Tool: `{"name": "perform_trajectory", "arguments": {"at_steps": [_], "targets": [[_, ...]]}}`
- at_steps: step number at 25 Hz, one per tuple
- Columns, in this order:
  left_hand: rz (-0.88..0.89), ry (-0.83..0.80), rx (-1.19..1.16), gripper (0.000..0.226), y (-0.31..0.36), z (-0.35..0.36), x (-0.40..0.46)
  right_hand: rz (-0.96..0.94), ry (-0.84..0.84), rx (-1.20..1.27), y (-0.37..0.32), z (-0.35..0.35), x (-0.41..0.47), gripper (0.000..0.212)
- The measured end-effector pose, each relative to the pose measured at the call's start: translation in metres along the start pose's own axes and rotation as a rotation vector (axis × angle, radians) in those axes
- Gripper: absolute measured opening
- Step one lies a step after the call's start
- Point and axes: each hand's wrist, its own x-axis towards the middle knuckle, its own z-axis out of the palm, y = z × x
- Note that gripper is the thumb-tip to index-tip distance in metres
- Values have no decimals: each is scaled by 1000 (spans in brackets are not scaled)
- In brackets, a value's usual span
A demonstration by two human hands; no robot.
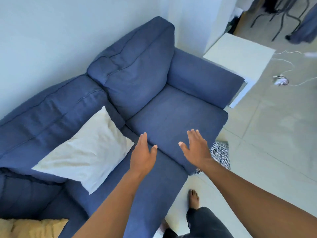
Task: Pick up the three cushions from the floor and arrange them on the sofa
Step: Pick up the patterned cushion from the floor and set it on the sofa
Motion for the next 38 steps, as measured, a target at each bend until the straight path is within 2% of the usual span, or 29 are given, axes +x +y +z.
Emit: {"name": "perform_trajectory", "arguments": {"at_steps": [6, 12, 21, 27, 32, 38], "targets": [[179, -204, 202, 73, 77, 92, 21, 212, 74, 86, 113, -33, -26, 75], [217, -351, 328, 75, 154, 198, 23, 314, 46, 115, 225, -67, -32, 75], [206, -509, 426, 80, 222, 315, 55, 385, -4, 177, 335, -97, 7, 76], [185, -633, 421, 74, 218, 385, 110, 516, 4, 284, 387, -65, 48, 79], [3, -608, 427, 74, 185, 437, 151, 577, -47, 368, 432, -18, 92, 78], [-196, -547, 412, 65, 104, 545, 208, 610, -116, 394, 518, 91, 169, 77]]}}
